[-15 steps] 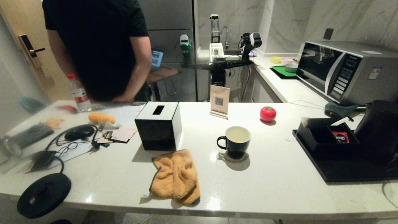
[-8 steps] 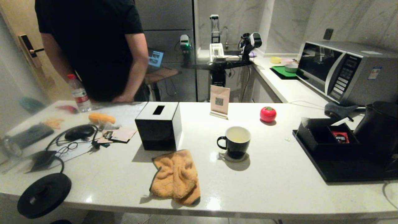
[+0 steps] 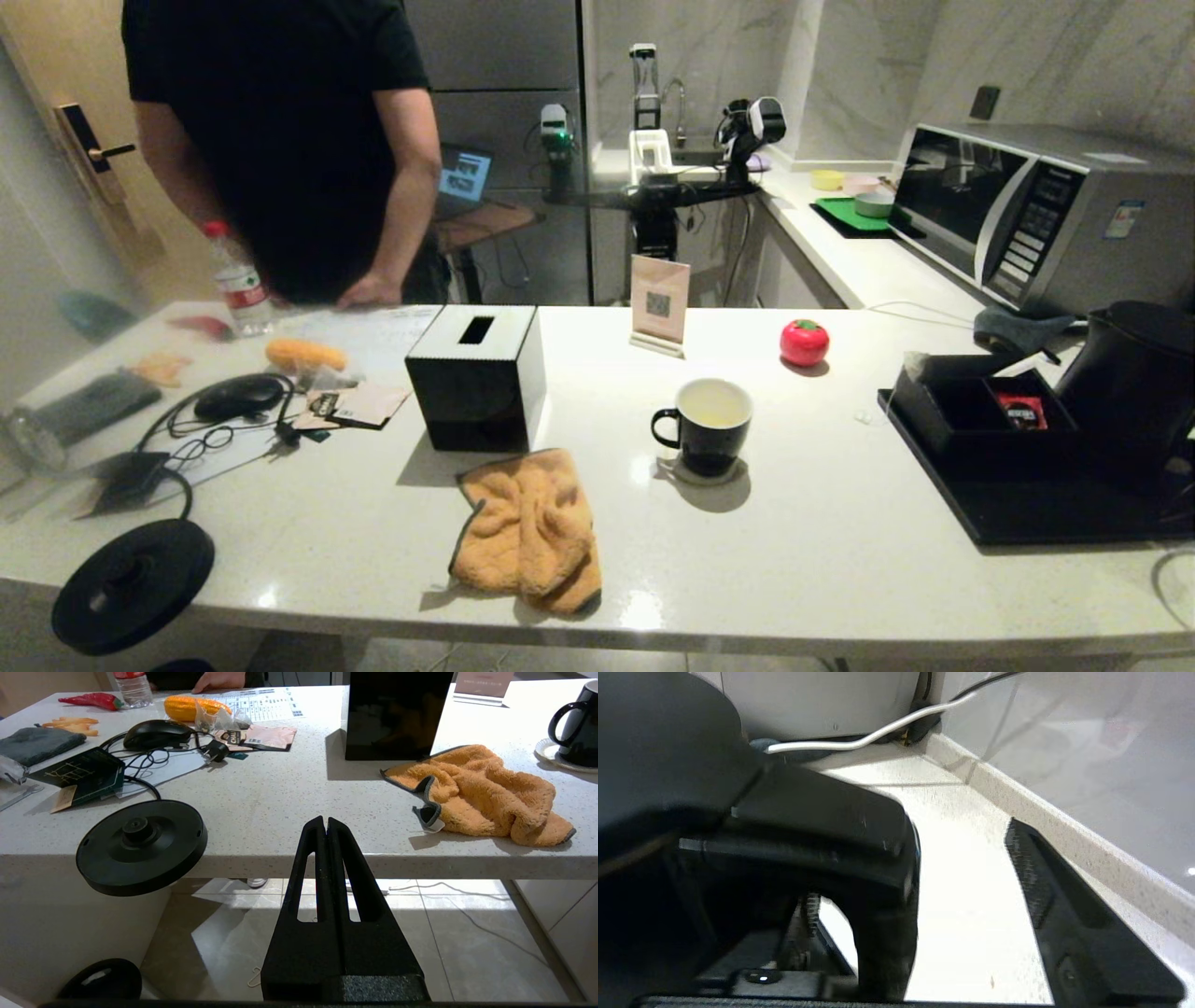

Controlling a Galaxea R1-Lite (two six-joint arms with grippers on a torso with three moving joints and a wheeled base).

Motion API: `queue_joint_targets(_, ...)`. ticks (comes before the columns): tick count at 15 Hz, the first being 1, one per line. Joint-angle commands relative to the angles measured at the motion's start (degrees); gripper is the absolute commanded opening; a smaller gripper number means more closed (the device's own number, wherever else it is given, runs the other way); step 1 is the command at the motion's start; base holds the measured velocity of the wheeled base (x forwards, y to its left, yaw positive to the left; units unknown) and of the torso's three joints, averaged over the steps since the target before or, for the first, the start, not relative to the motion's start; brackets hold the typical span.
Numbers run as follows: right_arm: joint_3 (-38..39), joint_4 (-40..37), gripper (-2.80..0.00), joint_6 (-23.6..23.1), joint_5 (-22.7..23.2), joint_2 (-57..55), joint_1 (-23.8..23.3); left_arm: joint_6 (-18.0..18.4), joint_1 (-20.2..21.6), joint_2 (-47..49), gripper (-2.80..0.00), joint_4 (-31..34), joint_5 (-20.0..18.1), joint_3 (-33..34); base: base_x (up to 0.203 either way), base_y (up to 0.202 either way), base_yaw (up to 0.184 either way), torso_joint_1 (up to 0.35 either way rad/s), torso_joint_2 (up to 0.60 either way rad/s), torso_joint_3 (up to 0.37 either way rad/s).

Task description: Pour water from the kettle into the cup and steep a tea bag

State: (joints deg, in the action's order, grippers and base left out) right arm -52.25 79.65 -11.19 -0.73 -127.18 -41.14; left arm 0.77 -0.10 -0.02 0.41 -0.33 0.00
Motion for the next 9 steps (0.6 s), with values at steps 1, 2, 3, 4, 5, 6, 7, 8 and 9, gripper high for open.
queue_joint_targets(1, 1.62, 0.42, 0.00, -0.08, -0.02, 1.16, 0.01, 0.02, 0.01, 0.02, -2.80, 0.02, -0.02, -0.09, 0.000, 0.000, 0.000, 0.000, 0.00, 0.000)
queue_joint_targets(2, 2.46, 0.42, 0.00, -0.14, -0.05, 1.46, -0.05, 0.02, 0.01, 0.02, -2.80, 0.02, -0.02, 0.00, 0.000, 0.000, 0.000, 0.000, 0.00, 0.000)
queue_joint_targets(3, 3.12, 0.42, 0.00, -0.15, -0.06, 2.04, -0.06, 0.02, 0.01, 0.02, -2.80, 0.02, -0.02, 0.00, 0.000, 0.000, 0.000, 0.000, 0.00, 0.000)
queue_joint_targets(4, 4.04, 0.42, 0.00, -0.22, -0.06, 2.37, -0.08, 0.11, 0.01, 0.02, -2.80, 0.02, -0.02, -0.03, 0.000, 0.000, 0.000, 0.000, 0.00, 0.000)
queue_joint_targets(5, 4.93, 0.42, 0.00, -0.27, -0.06, 2.92, -0.08, 0.02, 0.01, 0.02, -2.80, 0.02, -0.02, 0.00, 0.000, 0.000, 0.000, 0.000, 0.00, 0.000)
queue_joint_targets(6, 5.85, 0.48, 0.00, -0.31, -0.06, 3.39, -0.08, 0.02, 0.01, 0.02, -2.80, 0.02, -0.02, 0.00, 0.000, 0.000, 0.000, 0.000, 0.00, 0.000)
queue_joint_targets(7, 6.92, 0.43, 0.00, -0.32, -0.06, 4.27, -0.08, 0.02, 0.01, 0.02, -2.80, 0.02, -0.02, 0.00, 0.000, 0.000, 0.000, 0.000, 0.00, 0.000)
queue_joint_targets(8, 8.12, 0.42, 0.00, -0.36, -0.06, 5.03, -0.08, 0.02, 0.01, 0.02, -2.80, 0.02, -0.02, 0.00, 0.000, 0.000, 0.000, 0.000, 0.00, 0.000)
queue_joint_targets(9, 9.19, 0.42, 0.00, -0.49, -0.06, 5.76, -0.08, 0.02, 0.01, 0.02, -2.80, 0.02, -0.02, 0.00, 0.000, 0.000, 0.000, 0.000, 0.00, 0.000)
